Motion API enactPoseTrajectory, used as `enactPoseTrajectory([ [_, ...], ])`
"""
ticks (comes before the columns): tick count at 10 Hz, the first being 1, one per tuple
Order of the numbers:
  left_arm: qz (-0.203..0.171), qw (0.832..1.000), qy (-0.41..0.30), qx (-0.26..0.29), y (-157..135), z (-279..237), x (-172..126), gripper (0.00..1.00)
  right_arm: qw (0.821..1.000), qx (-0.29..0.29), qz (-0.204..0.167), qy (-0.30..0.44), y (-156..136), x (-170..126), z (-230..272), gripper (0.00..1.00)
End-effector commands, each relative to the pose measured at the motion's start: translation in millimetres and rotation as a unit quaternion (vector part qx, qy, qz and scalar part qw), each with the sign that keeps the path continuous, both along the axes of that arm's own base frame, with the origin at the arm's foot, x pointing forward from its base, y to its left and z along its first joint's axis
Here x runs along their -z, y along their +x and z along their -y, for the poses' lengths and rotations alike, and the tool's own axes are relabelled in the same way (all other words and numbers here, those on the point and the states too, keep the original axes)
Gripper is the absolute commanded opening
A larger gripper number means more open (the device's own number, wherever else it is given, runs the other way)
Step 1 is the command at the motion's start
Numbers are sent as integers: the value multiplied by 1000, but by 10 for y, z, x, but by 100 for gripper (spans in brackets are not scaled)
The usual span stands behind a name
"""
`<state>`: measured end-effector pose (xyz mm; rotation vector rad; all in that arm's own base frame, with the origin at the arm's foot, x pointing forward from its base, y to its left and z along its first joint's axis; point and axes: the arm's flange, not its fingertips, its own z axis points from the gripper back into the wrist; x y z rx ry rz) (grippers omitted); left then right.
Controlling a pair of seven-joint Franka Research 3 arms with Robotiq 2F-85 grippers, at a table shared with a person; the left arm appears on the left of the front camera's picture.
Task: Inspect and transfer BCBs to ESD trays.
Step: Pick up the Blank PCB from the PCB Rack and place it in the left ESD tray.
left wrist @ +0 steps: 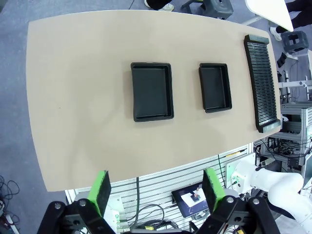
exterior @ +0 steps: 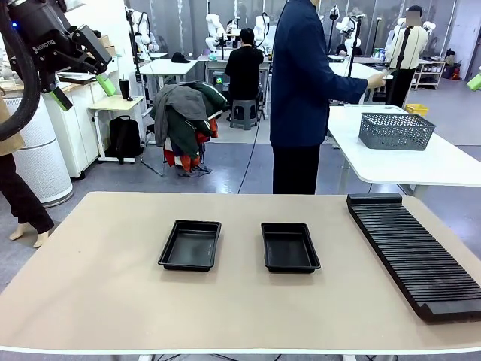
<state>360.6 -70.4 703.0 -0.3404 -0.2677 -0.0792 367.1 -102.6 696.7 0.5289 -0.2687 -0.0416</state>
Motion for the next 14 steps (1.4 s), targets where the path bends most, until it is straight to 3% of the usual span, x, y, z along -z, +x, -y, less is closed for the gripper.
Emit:
enactPoseTrajectory([
  [1,-2,1000,-3,0,-2,3,13,100,1000,0,0,0,0,0,1,100],
  [14,-2,1000,-3,0,-2,3,13,100,1000,0,0,0,0,0,1,100],
])
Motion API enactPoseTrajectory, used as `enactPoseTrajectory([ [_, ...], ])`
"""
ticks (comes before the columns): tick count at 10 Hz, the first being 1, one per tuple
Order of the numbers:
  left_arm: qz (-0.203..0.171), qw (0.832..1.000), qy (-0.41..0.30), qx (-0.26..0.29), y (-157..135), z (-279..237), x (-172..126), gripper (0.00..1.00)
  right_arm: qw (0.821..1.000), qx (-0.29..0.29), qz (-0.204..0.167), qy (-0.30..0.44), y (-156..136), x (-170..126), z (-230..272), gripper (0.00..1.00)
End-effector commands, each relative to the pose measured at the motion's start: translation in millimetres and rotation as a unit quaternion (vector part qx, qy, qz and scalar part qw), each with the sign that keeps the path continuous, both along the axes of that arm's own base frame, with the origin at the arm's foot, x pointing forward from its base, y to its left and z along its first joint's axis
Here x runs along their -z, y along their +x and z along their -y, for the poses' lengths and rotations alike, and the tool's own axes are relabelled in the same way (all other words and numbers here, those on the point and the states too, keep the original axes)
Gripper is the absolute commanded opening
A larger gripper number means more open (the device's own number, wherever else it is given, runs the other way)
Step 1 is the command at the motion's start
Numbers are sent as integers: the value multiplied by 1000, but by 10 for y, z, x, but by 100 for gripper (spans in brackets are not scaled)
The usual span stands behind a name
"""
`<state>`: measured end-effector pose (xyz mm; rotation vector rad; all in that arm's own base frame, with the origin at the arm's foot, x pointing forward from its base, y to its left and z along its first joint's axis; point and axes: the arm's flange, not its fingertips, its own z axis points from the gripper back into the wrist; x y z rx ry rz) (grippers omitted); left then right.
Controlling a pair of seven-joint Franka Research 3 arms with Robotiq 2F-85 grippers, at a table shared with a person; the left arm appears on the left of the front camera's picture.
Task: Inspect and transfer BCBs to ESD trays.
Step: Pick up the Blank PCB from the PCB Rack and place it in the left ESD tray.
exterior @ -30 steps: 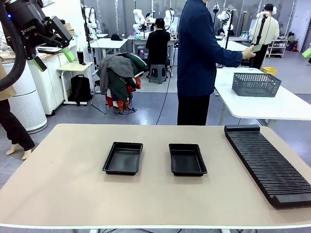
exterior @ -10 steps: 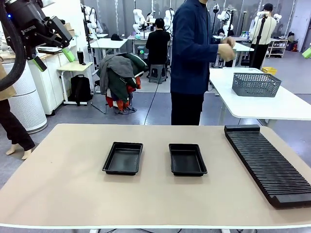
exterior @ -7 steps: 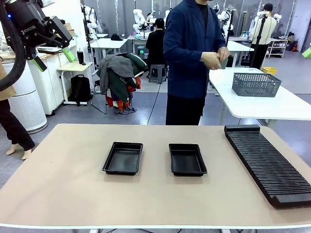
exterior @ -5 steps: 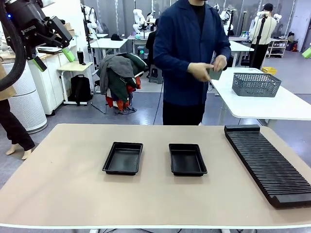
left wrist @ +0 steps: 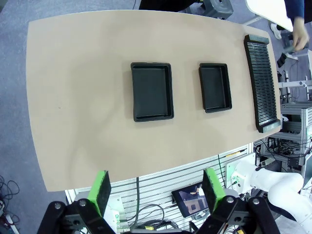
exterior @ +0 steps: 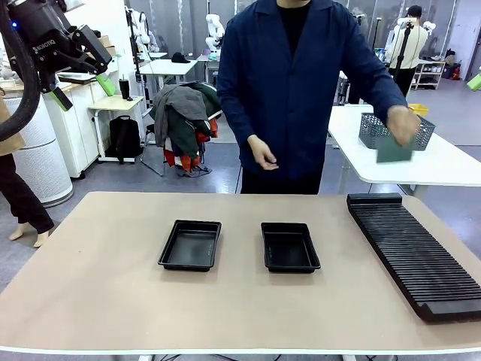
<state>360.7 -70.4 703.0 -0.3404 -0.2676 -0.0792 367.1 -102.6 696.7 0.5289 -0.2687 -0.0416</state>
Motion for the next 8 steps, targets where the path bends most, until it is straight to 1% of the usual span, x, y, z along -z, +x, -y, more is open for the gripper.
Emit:
enactPoseTrajectory([
  [1,-2,1000,-3,0,-2,3,12,100,1000,0,0,0,0,0,1,100],
  [8,-2,1000,-3,0,-2,3,12,100,1000,0,0,0,0,0,1,100],
])
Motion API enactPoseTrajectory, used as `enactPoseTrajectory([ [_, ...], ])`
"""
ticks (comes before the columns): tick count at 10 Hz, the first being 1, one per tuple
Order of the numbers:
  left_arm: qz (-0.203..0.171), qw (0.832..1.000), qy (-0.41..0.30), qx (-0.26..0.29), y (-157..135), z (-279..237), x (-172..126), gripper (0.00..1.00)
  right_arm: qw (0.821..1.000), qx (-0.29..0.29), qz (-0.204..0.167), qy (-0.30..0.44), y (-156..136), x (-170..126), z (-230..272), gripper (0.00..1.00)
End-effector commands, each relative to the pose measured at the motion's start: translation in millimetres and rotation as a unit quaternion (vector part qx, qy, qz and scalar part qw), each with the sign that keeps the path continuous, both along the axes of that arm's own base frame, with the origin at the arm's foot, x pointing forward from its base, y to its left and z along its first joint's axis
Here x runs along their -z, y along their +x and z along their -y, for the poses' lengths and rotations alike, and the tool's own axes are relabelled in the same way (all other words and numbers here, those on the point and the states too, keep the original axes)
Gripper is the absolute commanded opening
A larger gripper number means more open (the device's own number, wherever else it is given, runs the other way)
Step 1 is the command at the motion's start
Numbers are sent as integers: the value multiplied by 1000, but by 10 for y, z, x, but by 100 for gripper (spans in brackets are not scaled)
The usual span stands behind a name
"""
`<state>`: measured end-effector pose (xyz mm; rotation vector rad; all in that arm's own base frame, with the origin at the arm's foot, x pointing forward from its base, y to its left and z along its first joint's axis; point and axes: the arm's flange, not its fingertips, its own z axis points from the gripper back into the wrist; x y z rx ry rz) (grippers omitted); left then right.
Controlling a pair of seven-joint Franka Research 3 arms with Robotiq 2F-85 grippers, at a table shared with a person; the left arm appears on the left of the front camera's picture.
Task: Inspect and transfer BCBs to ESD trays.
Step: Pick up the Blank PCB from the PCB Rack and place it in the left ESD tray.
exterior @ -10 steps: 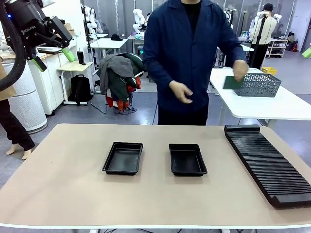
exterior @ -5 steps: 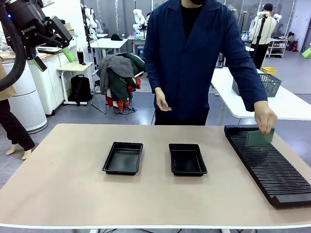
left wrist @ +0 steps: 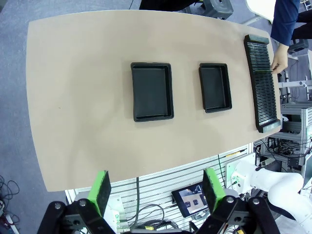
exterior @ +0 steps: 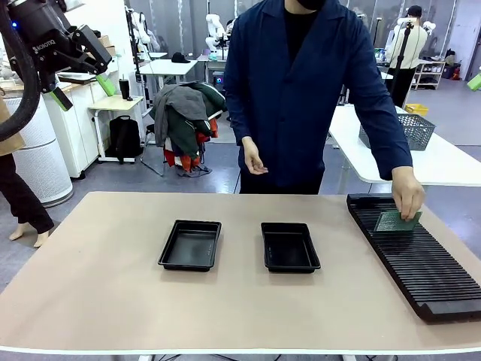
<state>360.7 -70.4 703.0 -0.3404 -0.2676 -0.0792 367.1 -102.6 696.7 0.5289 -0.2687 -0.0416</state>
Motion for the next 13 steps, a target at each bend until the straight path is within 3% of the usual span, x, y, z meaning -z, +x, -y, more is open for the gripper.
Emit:
enactPoseTrajectory([
  [1,-2,1000,-3,0,-2,3,12,100,1000,0,0,0,0,0,1,100],
  [13,-2,1000,-3,0,-2,3,12,100,1000,0,0,0,0,0,1,100],
])
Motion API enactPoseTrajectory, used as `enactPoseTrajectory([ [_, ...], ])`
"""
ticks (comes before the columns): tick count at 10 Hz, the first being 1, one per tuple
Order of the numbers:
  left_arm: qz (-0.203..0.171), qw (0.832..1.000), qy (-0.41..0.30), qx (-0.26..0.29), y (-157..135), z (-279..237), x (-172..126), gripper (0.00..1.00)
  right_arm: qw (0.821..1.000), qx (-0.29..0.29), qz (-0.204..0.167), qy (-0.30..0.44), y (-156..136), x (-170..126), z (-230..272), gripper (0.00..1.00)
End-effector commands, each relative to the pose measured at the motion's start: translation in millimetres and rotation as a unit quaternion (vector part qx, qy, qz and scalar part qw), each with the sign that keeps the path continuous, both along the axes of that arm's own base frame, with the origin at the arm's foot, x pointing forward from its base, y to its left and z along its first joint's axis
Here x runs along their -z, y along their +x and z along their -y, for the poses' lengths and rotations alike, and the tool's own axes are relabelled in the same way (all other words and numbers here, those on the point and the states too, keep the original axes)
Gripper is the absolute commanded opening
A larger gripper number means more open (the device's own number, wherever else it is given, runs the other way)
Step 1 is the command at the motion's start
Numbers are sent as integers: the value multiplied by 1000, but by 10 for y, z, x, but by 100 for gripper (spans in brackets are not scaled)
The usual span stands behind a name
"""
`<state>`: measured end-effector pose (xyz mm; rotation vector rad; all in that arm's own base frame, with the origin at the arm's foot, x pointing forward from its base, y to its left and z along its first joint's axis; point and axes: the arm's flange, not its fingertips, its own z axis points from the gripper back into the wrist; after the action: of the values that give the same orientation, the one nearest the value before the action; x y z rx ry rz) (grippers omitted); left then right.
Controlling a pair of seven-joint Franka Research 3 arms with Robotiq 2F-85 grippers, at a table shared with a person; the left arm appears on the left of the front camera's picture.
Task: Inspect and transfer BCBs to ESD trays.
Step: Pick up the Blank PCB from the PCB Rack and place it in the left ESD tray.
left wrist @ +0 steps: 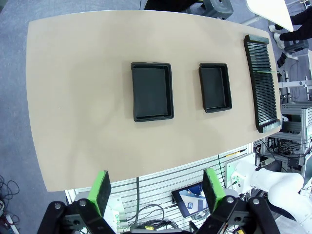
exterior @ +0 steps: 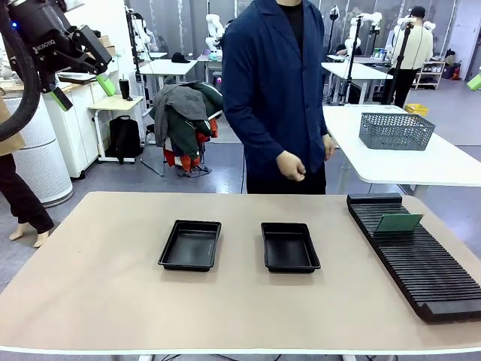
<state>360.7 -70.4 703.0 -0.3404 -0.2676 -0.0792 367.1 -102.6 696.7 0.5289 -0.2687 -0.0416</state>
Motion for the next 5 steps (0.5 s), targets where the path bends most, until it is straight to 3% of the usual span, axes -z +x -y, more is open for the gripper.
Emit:
enactPoseTrajectory([
  [1,-2,1000,-3,0,-2,3,12,100,1000,0,0,0,0,0,1,100],
  [5,-2,1000,-3,0,-2,3,12,100,1000,0,0,0,0,0,1,100],
])
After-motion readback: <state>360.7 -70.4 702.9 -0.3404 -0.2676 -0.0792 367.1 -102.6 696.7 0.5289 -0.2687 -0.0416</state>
